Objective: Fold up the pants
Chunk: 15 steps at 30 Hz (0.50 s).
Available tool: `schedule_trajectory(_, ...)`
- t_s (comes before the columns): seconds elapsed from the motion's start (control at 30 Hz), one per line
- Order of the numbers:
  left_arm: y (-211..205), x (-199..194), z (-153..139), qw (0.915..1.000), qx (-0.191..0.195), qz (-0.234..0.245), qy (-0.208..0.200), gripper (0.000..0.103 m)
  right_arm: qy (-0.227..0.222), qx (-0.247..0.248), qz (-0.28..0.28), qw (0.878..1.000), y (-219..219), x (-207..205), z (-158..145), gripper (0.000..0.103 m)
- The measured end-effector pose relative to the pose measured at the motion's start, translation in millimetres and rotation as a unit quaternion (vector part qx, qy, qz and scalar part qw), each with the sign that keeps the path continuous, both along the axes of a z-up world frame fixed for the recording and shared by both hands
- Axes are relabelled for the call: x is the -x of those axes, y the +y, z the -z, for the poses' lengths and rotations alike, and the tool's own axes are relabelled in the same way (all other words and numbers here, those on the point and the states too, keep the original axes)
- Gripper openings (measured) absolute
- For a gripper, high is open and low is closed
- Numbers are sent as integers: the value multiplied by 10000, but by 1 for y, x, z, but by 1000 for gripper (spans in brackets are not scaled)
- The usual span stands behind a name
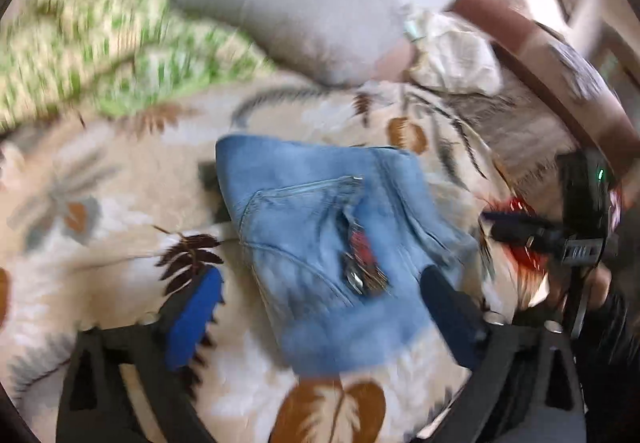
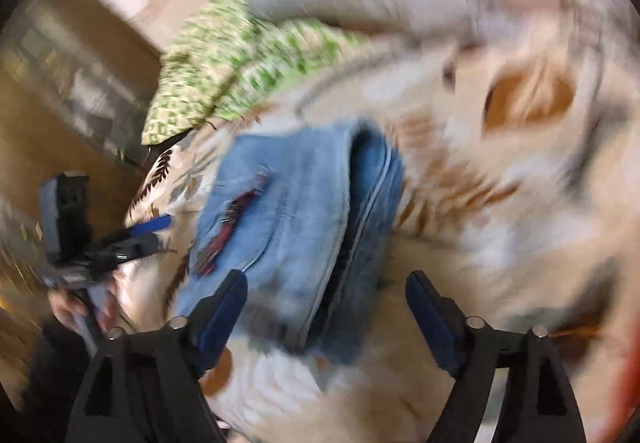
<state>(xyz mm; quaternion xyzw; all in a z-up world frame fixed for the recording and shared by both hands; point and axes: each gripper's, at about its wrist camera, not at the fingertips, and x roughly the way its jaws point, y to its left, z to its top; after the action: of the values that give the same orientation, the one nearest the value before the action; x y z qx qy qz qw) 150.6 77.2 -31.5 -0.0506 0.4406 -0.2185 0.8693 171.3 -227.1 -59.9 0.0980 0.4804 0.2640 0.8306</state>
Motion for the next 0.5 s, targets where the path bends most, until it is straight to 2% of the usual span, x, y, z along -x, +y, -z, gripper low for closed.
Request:
schedule_trajectory(0.03, -4, 10, -4, 9998, -124, 58, -128, 102, -346, 251, -13, 9991, -2, 16, -14, 91)
schedule_trajectory(0.1, -8, 32, -9, 9982, -366, 189, -429, 102, -1223, 706, -81, 9899, 0, 58, -37, 103)
schedule_trajectory(0.17, -18, 48, -5, 9927, -853, 150, -834, 102, -2187, 964, -340, 9704, 4, 93, -40, 103)
schedule_trajectory(0.2, -21, 52, -1, 9902, -1043, 101, -927, 102, -2343, 1285, -607, 9617, 11, 102, -32, 103)
schedule_trajectory(0.23, -22, 56, 1, 9893, -1112, 46, -941, 102, -2270, 1661, -712, 9570, 20, 104, -23, 103)
schedule_trajectory(0.27, -24, 58, 4, 9898, -1093, 12, -918, 102, -2013, 2010, -761, 9557, 28, 103, -11, 103)
schedule_trajectory(0.3, -27, 61, 7, 9902, -1078, -8, -888, 102, -1804, 2057, -826, 9583, 35, 102, -4, 103)
schedule_trajectory(0.4, -35, 68, 16, 9872, -1353, 110, -837, 102, -1419, 1041, -1086, 9784, 28, 102, 0, 102)
schedule_trajectory(0.5, -48, 67, 29, 9823, -1680, 303, -774, 102, -1195, 804, -994, 9846, 26, 90, 3, 102)
